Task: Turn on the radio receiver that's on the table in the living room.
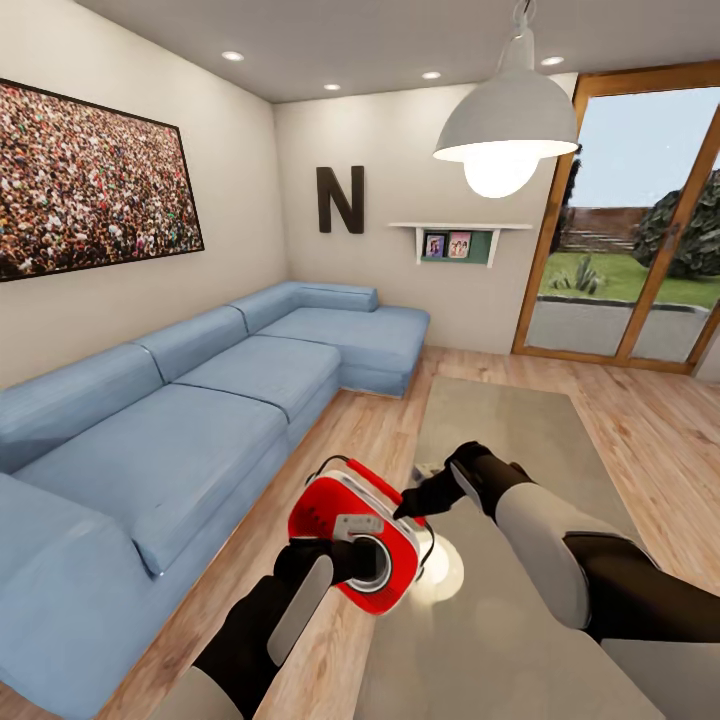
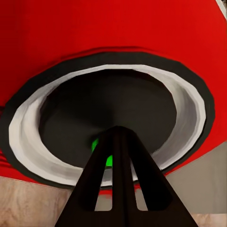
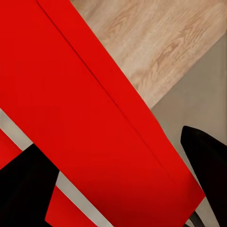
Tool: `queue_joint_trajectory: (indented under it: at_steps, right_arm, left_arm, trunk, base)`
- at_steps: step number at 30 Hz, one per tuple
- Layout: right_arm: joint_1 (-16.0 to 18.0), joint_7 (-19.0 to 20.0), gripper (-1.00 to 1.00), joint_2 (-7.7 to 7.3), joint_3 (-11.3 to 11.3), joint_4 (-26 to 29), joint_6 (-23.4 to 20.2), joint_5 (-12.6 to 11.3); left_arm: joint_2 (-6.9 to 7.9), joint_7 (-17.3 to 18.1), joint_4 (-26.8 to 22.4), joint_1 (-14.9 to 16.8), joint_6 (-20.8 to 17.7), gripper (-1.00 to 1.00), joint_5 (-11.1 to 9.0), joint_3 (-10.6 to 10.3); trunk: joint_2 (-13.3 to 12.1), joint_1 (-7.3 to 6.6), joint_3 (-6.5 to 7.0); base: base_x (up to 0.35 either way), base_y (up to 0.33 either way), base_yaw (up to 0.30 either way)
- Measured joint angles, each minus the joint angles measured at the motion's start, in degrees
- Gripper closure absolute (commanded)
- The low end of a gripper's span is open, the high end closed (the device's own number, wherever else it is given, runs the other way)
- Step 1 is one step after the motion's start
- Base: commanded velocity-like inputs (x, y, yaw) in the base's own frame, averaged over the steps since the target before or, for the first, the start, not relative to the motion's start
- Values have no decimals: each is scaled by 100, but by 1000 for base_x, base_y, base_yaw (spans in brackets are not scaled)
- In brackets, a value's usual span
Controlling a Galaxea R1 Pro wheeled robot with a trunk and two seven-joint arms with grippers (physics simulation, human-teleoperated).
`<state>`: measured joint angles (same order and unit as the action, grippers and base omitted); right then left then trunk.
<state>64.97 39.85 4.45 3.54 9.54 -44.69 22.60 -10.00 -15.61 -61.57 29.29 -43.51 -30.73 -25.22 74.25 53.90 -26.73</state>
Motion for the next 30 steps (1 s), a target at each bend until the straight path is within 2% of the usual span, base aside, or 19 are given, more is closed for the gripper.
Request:
queue_joint_trajectory:
  at_steps: [22, 26, 28, 30]
  right_arm:
    - [5, -35, 100, -3, 88, 146, -205, -83]
    - [5, -202, 100, 2, 167, 146, -259, -221]
    - [4, -292, 100, 1, 117, 143, -242, -142]
    - [5, -361, 100, 1, 128, 145, -249, -165]
  left_arm:
    - [0, 2, -14, -2, -39, 100, 6, -22]
    - [0, 33, -52, -2, -42, 100, -36, -41]
    - [0, 62, -65, -2, -47, 100, -39, -44]
    - [0, 81, -104, -2, -52, 100, -48, -94]
  trunk:
    - [0, 0, 0]
    - [0, 0, 0]
    - [0, 0, 0]
    - [0, 0, 0]
  base:
    - [0, 0, 0]
    - [0, 0, 0]
    - [0, 0, 0]
    - [0, 0, 0]
